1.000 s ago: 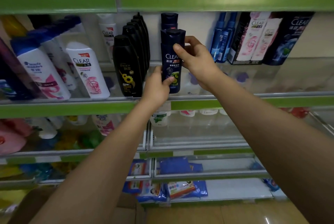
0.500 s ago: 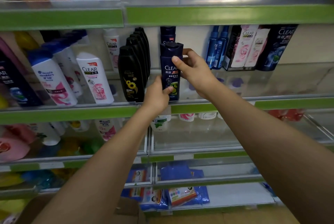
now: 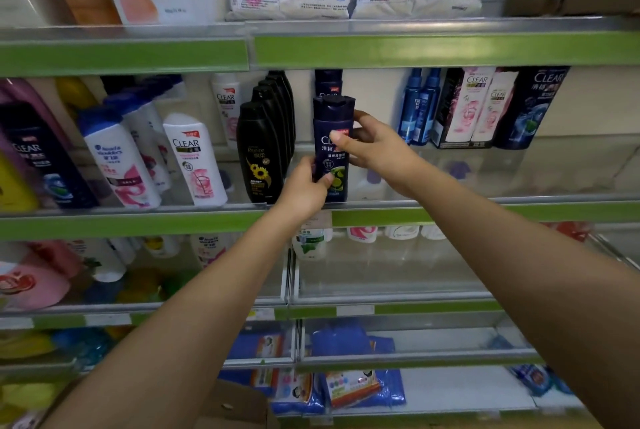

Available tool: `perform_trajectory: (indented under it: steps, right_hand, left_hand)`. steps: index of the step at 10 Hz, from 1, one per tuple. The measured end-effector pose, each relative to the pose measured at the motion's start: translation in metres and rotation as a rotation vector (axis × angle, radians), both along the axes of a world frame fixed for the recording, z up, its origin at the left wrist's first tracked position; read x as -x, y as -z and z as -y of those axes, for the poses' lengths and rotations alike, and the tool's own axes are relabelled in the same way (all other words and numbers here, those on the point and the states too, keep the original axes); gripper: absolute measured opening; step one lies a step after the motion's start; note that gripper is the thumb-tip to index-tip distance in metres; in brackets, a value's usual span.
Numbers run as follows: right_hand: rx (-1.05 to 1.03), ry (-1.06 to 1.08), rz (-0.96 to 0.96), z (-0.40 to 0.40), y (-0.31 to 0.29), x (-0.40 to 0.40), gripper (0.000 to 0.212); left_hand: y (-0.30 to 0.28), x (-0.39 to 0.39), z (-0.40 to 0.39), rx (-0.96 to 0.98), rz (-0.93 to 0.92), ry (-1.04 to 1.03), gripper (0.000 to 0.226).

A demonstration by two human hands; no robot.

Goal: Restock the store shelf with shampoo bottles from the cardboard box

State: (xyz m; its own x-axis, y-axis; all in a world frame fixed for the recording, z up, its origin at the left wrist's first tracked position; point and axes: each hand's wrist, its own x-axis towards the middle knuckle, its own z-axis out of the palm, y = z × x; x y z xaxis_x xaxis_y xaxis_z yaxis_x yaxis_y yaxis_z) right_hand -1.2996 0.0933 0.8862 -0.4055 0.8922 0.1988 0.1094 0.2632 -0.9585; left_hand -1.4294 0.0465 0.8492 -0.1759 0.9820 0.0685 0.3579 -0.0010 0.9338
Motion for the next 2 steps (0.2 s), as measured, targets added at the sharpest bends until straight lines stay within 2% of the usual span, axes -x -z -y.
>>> perform_trajectory:
  steps: [1, 2]
  right_hand:
    - [0.025, -0.015, 0.066, 0.003, 0.004, -0.006, 0.055]
    - [-0.004, 0.073, 0.093, 0.013, 0.010, -0.008, 0.070]
  left_hand:
    - [-0.006, 0.000, 0.010, -0.044, 0.014, 0.009, 0.041]
    - [-0.010, 0.001, 0.027, -0.047, 0.019, -0.001, 0.043]
